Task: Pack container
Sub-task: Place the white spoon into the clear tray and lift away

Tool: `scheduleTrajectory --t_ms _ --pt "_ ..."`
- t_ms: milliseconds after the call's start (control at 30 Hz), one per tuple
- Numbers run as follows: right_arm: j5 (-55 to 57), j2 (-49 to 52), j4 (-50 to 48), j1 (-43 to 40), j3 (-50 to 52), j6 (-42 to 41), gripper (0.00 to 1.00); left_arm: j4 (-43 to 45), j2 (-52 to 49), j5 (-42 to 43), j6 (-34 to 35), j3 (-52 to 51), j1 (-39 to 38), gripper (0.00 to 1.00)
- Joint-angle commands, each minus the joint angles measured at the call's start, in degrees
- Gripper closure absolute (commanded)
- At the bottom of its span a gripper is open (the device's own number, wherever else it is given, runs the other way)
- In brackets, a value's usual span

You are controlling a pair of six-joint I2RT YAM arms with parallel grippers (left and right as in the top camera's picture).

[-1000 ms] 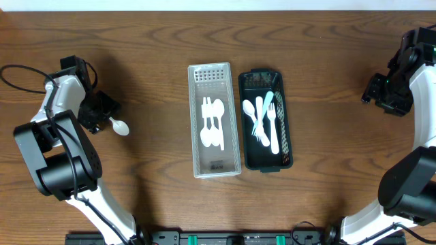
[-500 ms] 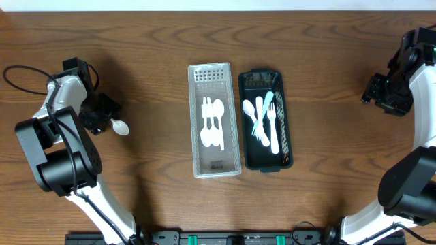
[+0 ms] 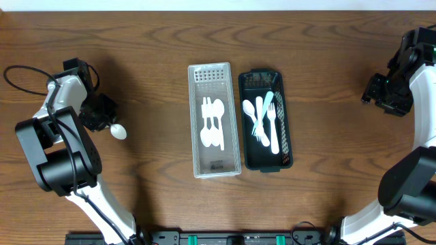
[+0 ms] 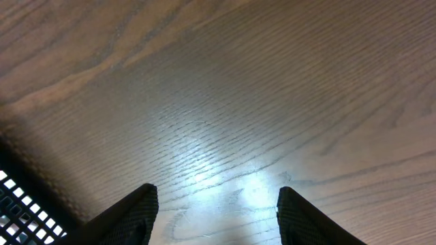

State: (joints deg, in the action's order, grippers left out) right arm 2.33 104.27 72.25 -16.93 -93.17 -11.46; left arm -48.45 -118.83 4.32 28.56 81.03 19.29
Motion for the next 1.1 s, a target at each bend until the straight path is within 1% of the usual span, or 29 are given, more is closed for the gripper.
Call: scheduleTrajectory --t_ms 0,133,333,433,600,767,867,967,1067 --pt "0.04 -0.02 0.11 0.39 0.24 0.90 0.41 -0.74 -1.77 -0.85 -0.20 -0.20 -0.02 0.89" --pt "0.02 -0.02 -0.07 0.39 0.24 0.90 0.41 -1.42 -1.73 -0.83 -0.20 -0.20 -0.04 0.94" --pt "0.02 -0.02 -0.09 0.39 0.24 0.87 0.41 -3.87 0.00 -0.79 -0.44 -0.13 -1.01 0.94" --pt "0.00 -0.02 -0.15 0.39 0.24 0.87 0.41 -4.20 2.82 0.24 -1.22 -0.13 -2.40 0.94" --pt "-0.02 -0.02 -0.37 0.39 0.24 0.85 0.40 -4.22 11.43 0.48 -2.54 0.52 -6.88 0.94" --pt "-0.04 -0.02 -0.52 0.39 0.24 0.85 0.40 -5.79 22.14 0.50 -3.34 1.05 -15.06 0.94" --pt "-0.22 -0.02 -0.44 0.39 0.24 0.85 0.40 -6.14 27.41 0.42 -3.48 1.05 -21.84 0.94" --pt "-1.07 -0.02 -0.46 0.39 0.24 0.85 0.40 -5.99 30.18 0.42 -3.43 1.05 -28.33 0.94" --pt "-1.11 -0.02 -0.46 0.39 0.24 0.85 0.41 -5.92 30.36 0.24 -2.95 1.01 -34.05 0.92"
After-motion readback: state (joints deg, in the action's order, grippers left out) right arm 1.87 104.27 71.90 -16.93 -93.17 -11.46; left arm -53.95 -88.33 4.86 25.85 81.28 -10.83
